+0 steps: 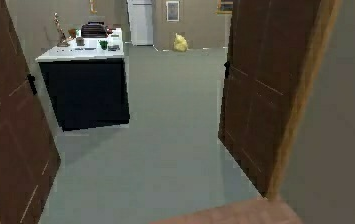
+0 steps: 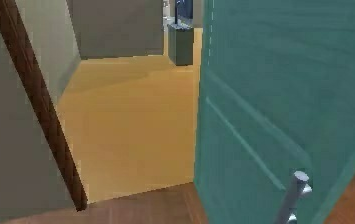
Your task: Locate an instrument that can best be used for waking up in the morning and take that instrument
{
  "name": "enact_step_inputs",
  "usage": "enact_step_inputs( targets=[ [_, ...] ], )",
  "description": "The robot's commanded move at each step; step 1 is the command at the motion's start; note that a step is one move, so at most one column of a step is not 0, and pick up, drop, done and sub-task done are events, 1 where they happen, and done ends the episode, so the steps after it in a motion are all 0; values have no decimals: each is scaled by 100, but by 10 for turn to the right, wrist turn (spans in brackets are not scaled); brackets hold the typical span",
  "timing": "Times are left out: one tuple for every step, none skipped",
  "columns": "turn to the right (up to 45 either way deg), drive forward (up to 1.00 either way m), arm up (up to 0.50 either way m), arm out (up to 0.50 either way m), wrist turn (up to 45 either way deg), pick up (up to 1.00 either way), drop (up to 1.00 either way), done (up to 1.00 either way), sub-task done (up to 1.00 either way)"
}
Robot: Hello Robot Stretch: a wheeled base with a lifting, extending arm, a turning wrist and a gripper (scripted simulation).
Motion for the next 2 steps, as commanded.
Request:
enact_step_inputs(
  targets=[
    [450,0,0,0,0,0,0,0,0],
    [240,0,0,0,0,0,0,0,0]
  ],
)
